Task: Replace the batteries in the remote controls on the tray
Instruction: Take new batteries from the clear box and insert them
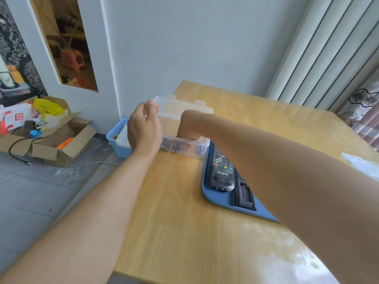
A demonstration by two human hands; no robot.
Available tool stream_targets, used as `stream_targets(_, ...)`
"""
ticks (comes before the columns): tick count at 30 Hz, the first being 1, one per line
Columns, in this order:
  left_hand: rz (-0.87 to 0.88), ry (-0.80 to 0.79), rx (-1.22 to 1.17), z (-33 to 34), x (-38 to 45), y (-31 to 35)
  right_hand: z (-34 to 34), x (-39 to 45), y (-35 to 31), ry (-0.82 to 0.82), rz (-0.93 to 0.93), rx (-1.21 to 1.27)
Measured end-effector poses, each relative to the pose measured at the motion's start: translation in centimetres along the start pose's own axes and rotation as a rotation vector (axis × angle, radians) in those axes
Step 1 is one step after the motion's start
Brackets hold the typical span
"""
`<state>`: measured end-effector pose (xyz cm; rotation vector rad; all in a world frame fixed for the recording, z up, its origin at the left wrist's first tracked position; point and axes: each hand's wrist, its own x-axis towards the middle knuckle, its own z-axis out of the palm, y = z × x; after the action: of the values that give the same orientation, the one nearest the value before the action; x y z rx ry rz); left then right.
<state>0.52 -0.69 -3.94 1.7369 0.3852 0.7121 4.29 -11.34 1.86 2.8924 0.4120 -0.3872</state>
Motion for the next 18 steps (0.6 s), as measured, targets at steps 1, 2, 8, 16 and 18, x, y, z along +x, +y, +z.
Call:
stream_targets(1,-0.002,-0.001,0.000,0.00,0.01,0.00,0.07,0.13,-0.02,0.000,0.011,0.006)
stream_targets(2,-0.002,-0.002,-0.003,0.02,0.04,-0.03,0.06,0.29,-0.03,-0.006,0.016,0.003)
stream_targets(8,0.001,-0.005,0.010,0.09,-0.04,-0.02,-0.01,0.37,-0.10,-0.041,0.020,0.208)
stream_targets(16,0.004,-0.023,0.017,0.12,-0.33,0.24,0.06,0.31,0.24,-0.075,0.030,0.161)
stream_targets(18,0.006,-0.030,0.022,0.12,-0.52,0.39,0.09,0.11,0.29,-0.067,0.019,0.161)
